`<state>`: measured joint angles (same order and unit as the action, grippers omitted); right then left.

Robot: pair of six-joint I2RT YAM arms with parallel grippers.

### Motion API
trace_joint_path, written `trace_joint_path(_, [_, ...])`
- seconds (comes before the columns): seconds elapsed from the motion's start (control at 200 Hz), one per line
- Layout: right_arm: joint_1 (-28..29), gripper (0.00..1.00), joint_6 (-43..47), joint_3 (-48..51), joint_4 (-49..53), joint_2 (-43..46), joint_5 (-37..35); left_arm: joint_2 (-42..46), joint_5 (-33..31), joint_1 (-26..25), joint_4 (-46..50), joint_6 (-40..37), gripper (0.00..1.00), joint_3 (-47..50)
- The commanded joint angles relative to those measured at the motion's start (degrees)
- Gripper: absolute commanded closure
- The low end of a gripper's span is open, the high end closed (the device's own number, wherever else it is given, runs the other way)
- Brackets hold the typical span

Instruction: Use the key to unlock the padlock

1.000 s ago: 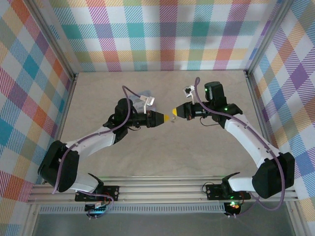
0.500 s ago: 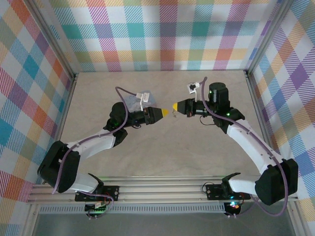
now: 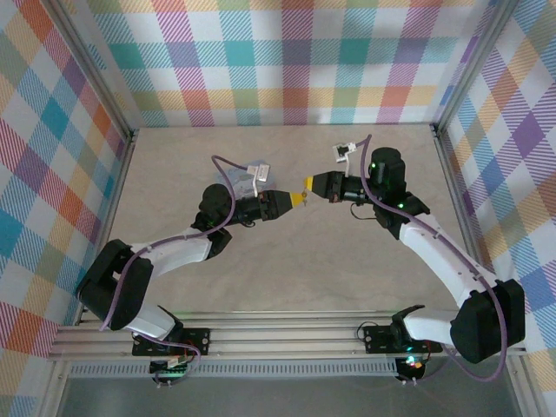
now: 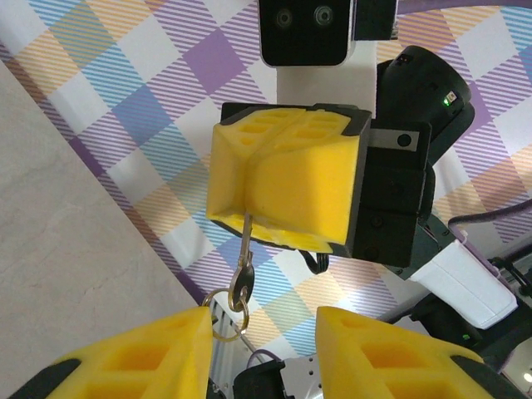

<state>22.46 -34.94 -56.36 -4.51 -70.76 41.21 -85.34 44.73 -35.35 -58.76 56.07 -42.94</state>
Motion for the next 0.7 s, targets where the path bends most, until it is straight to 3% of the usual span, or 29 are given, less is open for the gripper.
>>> trace_joint_path(0.0, [0.0, 1.00, -1.7, 0.3, -3.4, 1.4, 1.1, -0.4, 1.4, -0.8, -3.4, 0.3, 0.65, -1.7])
trace_joint_path(0.34, [0.0, 1.00, -2.7, 0.8, -4.5, 1.2, 1.9, -1.0, -0.4, -0.8, -3.8, -0.1, 0.72, -1.8])
trace_joint_path(0.695, [0.0, 1.00, -2.7, 1.6, -4.9, 1.5, 1.9, -1.8, -1.6, -0.8, -5.6, 1.2, 0.63, -2.1])
